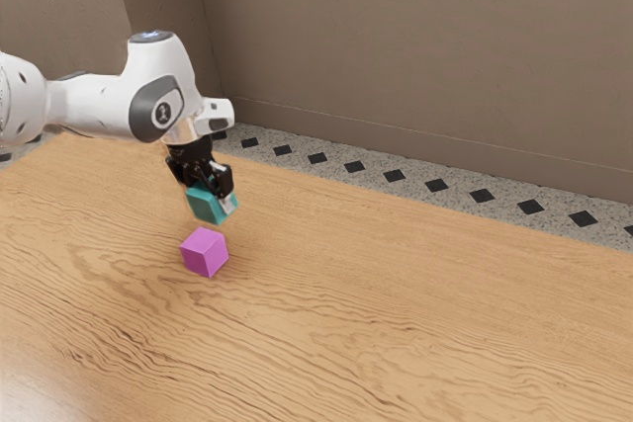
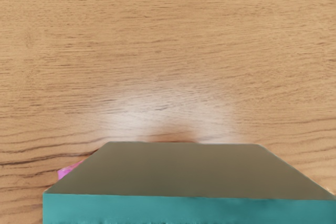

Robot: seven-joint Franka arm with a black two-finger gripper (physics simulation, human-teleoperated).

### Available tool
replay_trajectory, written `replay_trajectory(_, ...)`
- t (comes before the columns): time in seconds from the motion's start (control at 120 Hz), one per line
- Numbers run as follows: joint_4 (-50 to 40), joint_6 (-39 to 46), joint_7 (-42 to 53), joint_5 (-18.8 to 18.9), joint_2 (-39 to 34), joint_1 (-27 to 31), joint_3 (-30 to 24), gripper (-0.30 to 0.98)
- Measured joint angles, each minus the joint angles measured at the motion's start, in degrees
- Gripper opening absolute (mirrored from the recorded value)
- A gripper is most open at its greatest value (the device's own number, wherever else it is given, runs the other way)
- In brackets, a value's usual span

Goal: Pick up the blue block with one arm, and put the blue block on the table with one arm

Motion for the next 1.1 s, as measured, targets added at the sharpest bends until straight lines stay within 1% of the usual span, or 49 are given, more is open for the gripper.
replay_trajectory(0.092, 1.5, -0.1, -0.8, 0.1, 0.2, -2.2, -3.3, 0.22)
replay_trajectory(0.158, 1.9, 0.0, -1.5, 0.2, 1.6, -3.3, -5.3, 0.21)
replay_trajectory(0.317, 2.6, 1.1, -3.0, -0.8, 9.3, -3.5, -6.6, 0.22)
replay_trajectory(0.408, 2.7, 2.1, -3.7, -1.3, 11.5, -3.6, -6.8, 0.22)
replay_trajectory(0.525, 2.8, 2.7, -3.8, -2.4, 12.1, -3.7, -6.9, 0.42)
replay_trajectory(0.708, 2.8, 3.1, -3.3, -3.5, 12.0, -3.7, -6.9, 0.56)
replay_trajectory(0.767, 2.8, 3.0, -3.2, -3.6, 10.5, -3.8, -6.9, 0.59)
replay_trajectory(0.808, 2.6, 2.5, -3.2, -3.6, 7.5, -3.8, -6.9, 0.61)
replay_trajectory(0.842, 2.6, 1.5, -3.1, -3.4, 4.1, -3.9, -6.8, 0.62)
replay_trajectory(0.908, 3.2, -2.2, -3.1, -2.4, -5.7, -3.8, -6.8, 0.64)
replay_trajectory(0.95, 7.7, -6.5, -3.2, -1.1, -10.1, -3.9, -6.7, 0.65)
replay_trajectory(1.017, 14.9, -12.9, -3.2, 1.5, -12.6, -4.2, -6.6, 0.66)
replay_trajectory(1.1, 17.6, -18.5, -3.2, 3.3, -13.4, -4.8, -6.3, 0.67)
